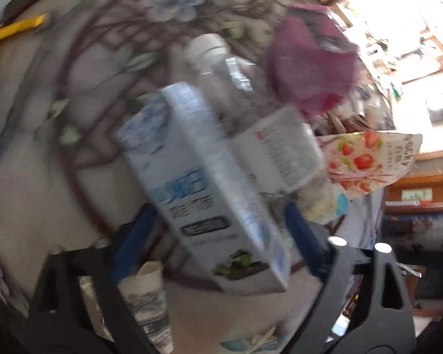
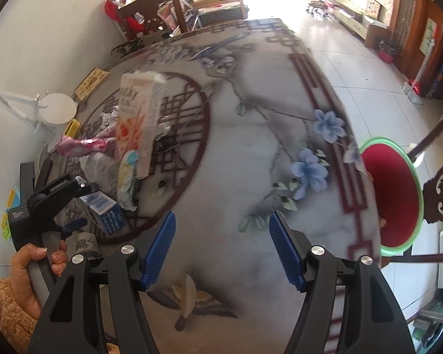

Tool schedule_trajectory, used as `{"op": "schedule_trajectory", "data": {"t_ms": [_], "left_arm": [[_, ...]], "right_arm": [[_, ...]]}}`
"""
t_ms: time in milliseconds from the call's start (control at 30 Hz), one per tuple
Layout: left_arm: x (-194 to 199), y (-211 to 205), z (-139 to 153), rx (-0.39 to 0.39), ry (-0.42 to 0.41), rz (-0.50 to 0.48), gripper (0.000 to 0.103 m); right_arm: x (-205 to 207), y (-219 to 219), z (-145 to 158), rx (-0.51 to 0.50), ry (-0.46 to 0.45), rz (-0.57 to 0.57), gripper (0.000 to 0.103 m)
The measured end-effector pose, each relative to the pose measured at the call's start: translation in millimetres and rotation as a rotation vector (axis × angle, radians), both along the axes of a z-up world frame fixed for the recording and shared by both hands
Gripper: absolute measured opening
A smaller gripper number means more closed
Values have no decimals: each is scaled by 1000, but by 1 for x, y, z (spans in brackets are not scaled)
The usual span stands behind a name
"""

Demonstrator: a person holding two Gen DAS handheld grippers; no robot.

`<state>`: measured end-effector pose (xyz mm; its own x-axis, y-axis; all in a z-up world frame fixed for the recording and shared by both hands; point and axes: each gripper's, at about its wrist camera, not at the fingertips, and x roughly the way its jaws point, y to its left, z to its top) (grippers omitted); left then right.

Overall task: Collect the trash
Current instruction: 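Grasp the white toothpaste box with the left tool while the right tool grasps the pink Pocky box, then carry both boxes to the bucket, open the right tool then the left tool over it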

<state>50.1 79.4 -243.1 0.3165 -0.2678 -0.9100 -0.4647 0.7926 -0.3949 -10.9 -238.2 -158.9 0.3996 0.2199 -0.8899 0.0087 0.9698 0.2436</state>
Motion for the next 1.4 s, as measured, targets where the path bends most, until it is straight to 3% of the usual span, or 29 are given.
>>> {"op": "schedule_trajectory", "data": {"t_ms": [200, 300, 367, 467, 700, 733, 767, 833, 867, 1133, 1400], "left_arm": [[22, -4, 7, 36, -74, -131, 54], [20, -10, 20, 138, -134, -201, 54], [21, -15, 30, 227, -188, -256, 53], [25, -24, 41, 310, -244, -319, 53], [28, -37, 38, 326, -263, -352, 53], [28, -39, 37, 329, -264, -355, 53], [27, -40, 37, 332, -264, -357, 53], [27, -38, 39, 338, -264, -353, 53], [28, -38, 39, 342, -261, -349, 53], [23, -44, 56, 332, -300, -344, 51], [8, -68, 88, 348, -393, -392, 50]], "right_arm": [[42, 27, -11, 97, 24, 40, 64], [69, 33, -16, 181, 17, -3, 65], [87, 36, -19, 209, 3, -38, 74], [116, 45, -28, 261, 6, -57, 75], [155, 66, -59, 319, 54, -16, 79], [157, 67, -62, 327, 57, -4, 72], [159, 70, -63, 342, 55, 21, 53], [159, 75, -62, 318, 52, 64, 29], [158, 78, -58, 291, 35, 92, 23], [128, 68, -19, 226, -80, 148, 22], [79, 27, 14, 192, -149, 69, 22]]}}
